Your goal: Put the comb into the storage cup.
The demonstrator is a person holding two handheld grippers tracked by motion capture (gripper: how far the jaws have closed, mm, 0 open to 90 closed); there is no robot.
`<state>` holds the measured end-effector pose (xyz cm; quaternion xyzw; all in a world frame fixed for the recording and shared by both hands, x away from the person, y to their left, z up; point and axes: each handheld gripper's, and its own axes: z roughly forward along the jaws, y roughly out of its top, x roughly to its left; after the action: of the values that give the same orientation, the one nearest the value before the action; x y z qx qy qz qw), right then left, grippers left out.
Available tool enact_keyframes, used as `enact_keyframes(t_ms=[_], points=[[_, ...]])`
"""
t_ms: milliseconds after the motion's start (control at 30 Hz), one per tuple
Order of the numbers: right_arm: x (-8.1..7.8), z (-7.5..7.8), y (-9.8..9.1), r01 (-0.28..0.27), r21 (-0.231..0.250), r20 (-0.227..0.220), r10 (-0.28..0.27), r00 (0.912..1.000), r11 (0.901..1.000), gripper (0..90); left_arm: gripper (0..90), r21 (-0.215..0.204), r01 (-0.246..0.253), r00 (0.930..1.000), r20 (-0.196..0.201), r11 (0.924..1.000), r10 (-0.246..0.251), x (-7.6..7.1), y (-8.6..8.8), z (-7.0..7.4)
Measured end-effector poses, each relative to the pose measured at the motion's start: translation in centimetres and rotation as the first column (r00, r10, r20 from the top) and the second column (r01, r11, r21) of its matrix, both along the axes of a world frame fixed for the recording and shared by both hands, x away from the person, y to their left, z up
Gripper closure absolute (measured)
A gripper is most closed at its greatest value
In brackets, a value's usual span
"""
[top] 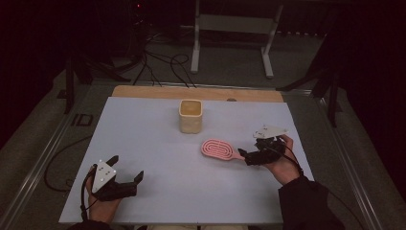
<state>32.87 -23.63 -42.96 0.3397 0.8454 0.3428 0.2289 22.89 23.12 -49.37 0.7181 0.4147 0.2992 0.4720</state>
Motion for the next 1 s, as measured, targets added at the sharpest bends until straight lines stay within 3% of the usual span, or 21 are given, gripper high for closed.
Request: enact_keyframes(t_ms=[133, 233, 400, 600, 667, 767, 800, 1000], points=[[0.6, -0.8, 0.3, -0.019, -0.022, -0.041, 0.019, 0.9990, 0.9996, 10.2, 0.0, 0.002, 0.000, 1.0000, -0.001, 1.0000, 0.000, 0.0, 0.0, 0.0], [1.4, -1.9, 0.7, -0.044, -0.060, -0.098, 0.038, 0.9944, 0.9972, 10.3, 0.0, 0.002, 0.002, 1.0000, -0.001, 1.0000, -0.002, 0.0, 0.0, 0.0], [2.3, -3.0, 1.0, -0.052, -0.082, -0.165, 0.038, 0.9856, 0.9953, 11.6, 0.0, 0.004, 0.003, 1.0000, -0.002, 1.0000, -0.003, 0.0, 0.0, 0.0], [2.6, -3.9, 1.6, -0.094, -0.113, -0.206, 0.069, 0.9760, 0.9892, 13.9, 0.0, 0.002, 0.003, 1.0000, -0.002, 1.0000, -0.003, 0.1, 0.0, -0.1], [2.6, -4.5, 2.2, -0.134, -0.158, -0.230, 0.095, 0.9685, 0.9784, 18.5, 0.0, 0.005, 0.005, 1.0000, -0.003, 1.0000, -0.005, 0.1, 0.0, -0.1], [2.8, -4.9, 2.4, -0.150, -0.174, -0.248, 0.104, 0.9632, 0.9734, 22.6, 0.0, 0.006, 0.005, 1.0000, -0.003, 1.0000, -0.005, 0.1, -0.1, -0.1], [2.9, -5.4, 2.7, -0.164, -0.207, -0.265, 0.106, 0.9584, 0.9645, 27.0, 0.0, 0.005, 0.005, 1.0000, -0.004, 1.0000, -0.005, 0.1, -0.1, -0.1], [3.2, -6.1, 3.1, -0.184, -0.249, -0.282, 0.111, 0.9531, 0.9510, 41.0, 0.1, 0.007, 0.007, 1.0000, -0.006, 1.0000, -0.007, 0.1, -0.1, -0.1]])
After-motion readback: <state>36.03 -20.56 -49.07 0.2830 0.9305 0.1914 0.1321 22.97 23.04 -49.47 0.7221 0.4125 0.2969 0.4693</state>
